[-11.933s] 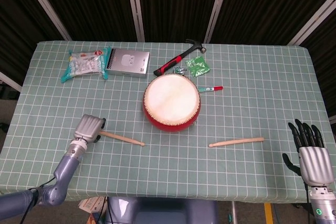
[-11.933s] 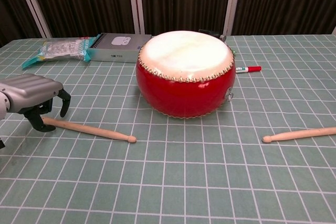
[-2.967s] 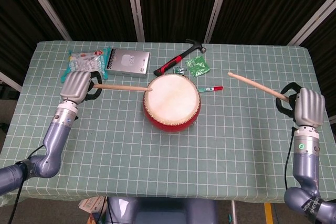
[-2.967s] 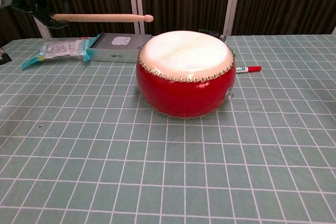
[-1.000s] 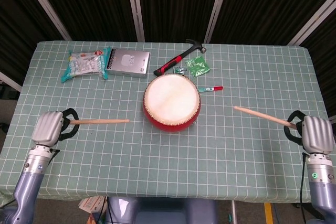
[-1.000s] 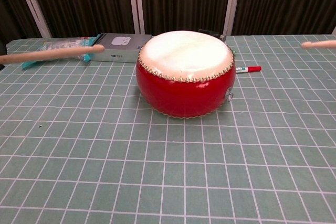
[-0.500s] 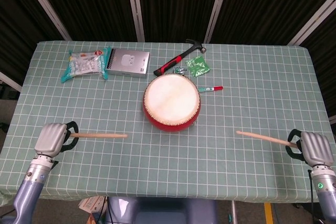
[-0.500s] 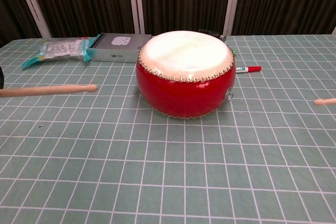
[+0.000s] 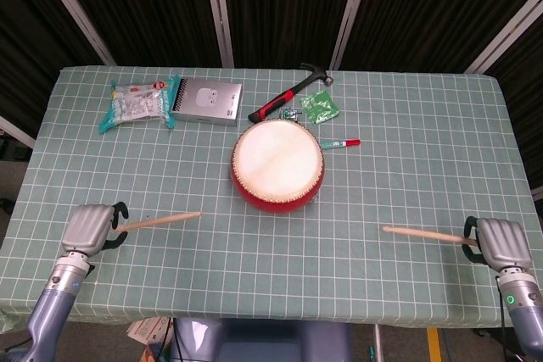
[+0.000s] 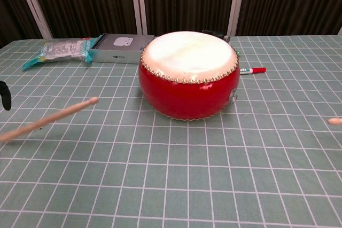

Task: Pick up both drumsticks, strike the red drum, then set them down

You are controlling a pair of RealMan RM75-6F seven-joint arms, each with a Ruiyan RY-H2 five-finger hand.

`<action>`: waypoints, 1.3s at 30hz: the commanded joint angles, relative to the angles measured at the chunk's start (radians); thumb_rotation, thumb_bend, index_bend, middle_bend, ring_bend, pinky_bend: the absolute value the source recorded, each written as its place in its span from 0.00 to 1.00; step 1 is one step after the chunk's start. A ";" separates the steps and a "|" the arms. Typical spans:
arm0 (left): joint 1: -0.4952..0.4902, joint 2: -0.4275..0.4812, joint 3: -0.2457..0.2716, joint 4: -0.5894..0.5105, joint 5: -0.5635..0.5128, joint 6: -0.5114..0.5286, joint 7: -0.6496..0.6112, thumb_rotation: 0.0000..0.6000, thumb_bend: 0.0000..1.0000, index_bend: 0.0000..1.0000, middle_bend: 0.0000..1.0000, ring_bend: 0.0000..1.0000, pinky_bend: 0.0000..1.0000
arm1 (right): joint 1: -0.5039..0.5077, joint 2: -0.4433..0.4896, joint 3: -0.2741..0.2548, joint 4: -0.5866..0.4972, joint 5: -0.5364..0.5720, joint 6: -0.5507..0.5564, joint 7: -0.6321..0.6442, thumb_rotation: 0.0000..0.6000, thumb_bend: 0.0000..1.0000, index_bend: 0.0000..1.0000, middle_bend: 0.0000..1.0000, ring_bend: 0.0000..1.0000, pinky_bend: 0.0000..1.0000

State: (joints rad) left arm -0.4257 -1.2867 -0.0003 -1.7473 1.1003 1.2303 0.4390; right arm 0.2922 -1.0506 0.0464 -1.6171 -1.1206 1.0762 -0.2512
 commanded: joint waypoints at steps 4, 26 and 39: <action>-0.009 -0.009 -0.016 -0.003 -0.016 -0.020 0.015 1.00 0.20 0.32 0.35 0.40 0.51 | 0.015 -0.010 -0.007 -0.002 0.051 -0.017 -0.083 1.00 0.57 0.50 0.53 0.60 0.45; 0.047 0.047 -0.011 -0.061 0.159 0.072 -0.090 1.00 0.04 0.05 0.00 0.03 0.17 | -0.001 0.025 0.002 -0.091 0.062 0.060 -0.102 1.00 0.38 0.05 0.15 0.20 0.18; 0.191 0.105 0.061 -0.010 0.356 0.268 -0.215 1.00 0.00 0.00 0.00 0.00 0.01 | -0.174 -0.024 -0.008 -0.064 -0.247 0.433 0.140 1.00 0.28 0.00 0.00 0.01 0.09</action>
State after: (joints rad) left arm -0.2480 -1.1918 0.0504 -1.7640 1.4479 1.4876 0.2360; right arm 0.1644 -1.0456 0.0507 -1.7068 -1.2987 1.4350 -0.1472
